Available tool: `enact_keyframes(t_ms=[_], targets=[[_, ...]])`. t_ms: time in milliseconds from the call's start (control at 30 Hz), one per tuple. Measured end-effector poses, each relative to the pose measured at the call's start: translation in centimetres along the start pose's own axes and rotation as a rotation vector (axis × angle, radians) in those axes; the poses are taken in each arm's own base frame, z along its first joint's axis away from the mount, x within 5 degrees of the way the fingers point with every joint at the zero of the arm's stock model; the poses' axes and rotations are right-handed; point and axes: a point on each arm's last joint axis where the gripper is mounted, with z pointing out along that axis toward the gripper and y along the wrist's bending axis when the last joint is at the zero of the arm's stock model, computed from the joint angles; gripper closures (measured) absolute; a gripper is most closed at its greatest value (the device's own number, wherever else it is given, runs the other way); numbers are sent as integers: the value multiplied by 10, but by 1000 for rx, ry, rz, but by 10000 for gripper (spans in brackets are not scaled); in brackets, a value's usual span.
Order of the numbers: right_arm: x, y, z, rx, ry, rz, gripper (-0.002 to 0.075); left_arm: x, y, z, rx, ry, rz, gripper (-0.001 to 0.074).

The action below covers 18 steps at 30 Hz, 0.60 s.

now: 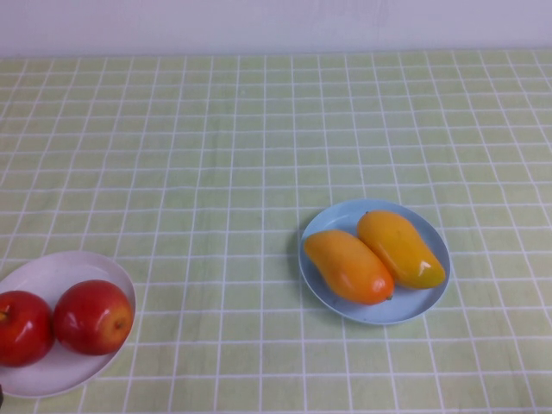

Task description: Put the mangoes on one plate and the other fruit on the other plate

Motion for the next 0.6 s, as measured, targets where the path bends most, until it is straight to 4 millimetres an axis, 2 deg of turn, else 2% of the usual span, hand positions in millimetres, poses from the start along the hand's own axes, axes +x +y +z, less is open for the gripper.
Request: enact_keyframes(t_ms=[600], targets=[[0, 0, 0, 0, 0, -11, 742, 0, 0, 0, 0, 0, 0, 733]])
